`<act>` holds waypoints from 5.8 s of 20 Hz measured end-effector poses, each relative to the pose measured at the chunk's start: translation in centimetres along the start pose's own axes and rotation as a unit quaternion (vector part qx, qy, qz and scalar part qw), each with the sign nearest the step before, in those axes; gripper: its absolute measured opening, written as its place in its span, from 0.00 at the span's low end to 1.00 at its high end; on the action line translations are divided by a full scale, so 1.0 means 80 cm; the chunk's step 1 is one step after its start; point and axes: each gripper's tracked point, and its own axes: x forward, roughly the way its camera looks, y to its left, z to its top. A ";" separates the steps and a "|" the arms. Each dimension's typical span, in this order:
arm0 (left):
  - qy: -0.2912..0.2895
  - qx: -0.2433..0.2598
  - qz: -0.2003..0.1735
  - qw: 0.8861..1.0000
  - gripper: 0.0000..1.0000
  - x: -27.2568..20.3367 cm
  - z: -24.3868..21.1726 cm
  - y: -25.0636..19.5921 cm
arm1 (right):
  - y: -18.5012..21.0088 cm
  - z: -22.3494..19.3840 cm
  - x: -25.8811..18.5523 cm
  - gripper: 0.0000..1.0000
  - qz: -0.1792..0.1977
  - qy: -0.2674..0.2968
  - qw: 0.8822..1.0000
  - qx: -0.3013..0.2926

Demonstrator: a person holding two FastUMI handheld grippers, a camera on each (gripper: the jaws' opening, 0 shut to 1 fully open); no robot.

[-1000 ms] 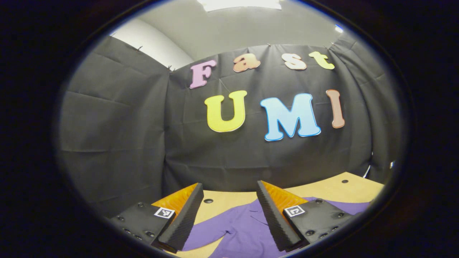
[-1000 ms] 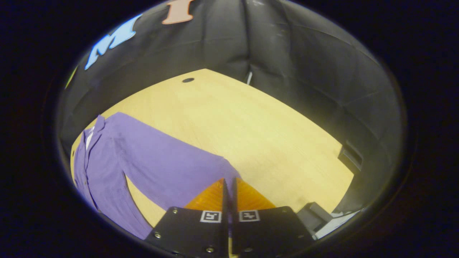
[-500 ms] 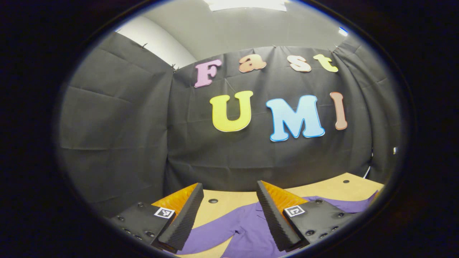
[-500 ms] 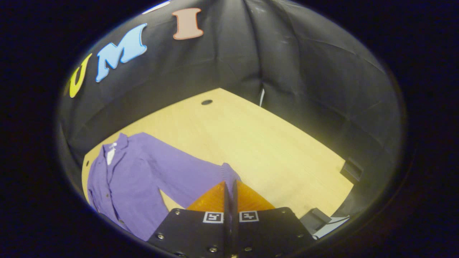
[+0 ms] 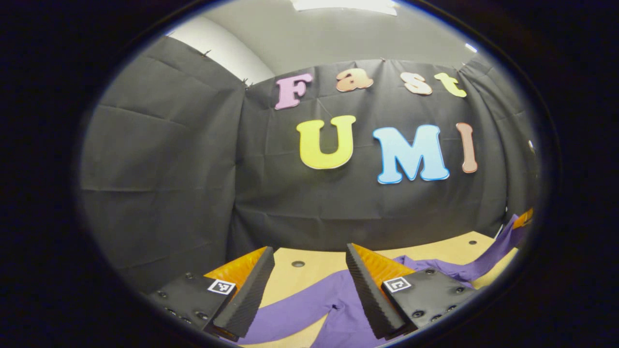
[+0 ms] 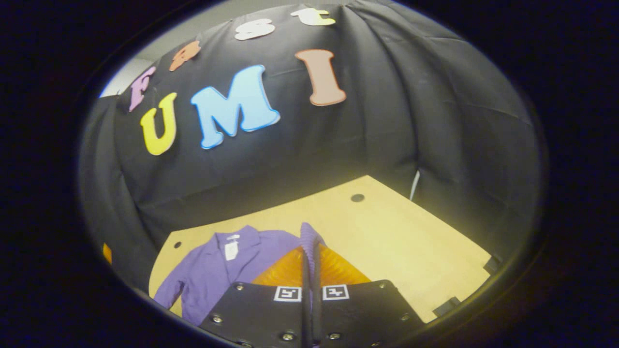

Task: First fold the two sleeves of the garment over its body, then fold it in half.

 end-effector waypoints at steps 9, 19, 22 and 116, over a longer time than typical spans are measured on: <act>0.018 -0.015 0.035 0.999 0.95 -0.018 -0.030 0.058 | 0.175 -0.041 -0.024 0.01 0.136 0.019 0.982 -0.131; 0.040 -0.008 0.042 0.998 0.95 -0.027 -0.060 0.079 | 0.264 -0.181 -0.032 0.02 0.213 0.104 0.950 -0.203; 0.044 -0.010 0.044 0.998 0.95 -0.028 -0.063 0.083 | 0.263 -0.219 -0.026 0.02 0.207 0.136 0.947 -0.203; 0.260 -0.215 -0.051 0.940 0.07 0.058 -0.183 -0.085 | 0.148 -0.123 -0.075 0.90 0.157 0.033 0.974 -0.160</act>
